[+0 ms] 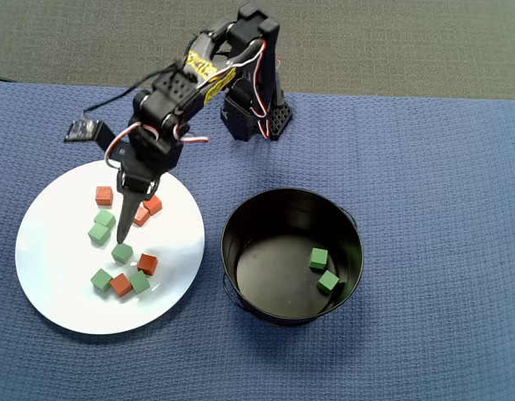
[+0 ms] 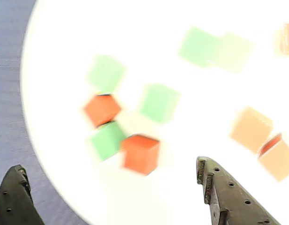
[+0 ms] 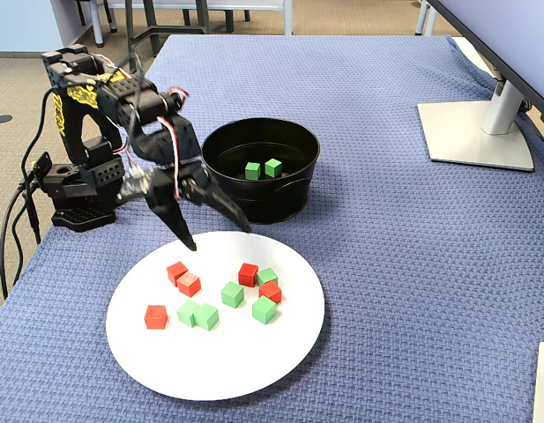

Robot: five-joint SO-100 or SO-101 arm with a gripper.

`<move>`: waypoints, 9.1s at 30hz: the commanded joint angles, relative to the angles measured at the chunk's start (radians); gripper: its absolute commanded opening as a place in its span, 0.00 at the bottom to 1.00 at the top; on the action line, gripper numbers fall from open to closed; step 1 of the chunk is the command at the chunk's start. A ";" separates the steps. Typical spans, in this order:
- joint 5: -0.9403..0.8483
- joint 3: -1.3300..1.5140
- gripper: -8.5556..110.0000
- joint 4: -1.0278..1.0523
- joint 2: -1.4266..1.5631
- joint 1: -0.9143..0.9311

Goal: Pick up the green cubes from the white plate and place them in the black recipient

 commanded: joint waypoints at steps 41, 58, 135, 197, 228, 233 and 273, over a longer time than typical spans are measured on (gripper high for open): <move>0.066 -0.403 0.30 0.017 -0.465 0.051; 0.213 -0.454 0.25 0.066 -0.505 0.003; 0.353 -0.331 0.36 0.374 0.216 -0.571; 0.198 -0.465 0.29 0.031 -0.531 0.063; 0.178 -0.561 0.25 0.074 -0.598 0.123; 0.176 -0.529 0.23 0.071 -0.572 0.127; 0.273 -0.566 0.07 0.252 -0.255 0.038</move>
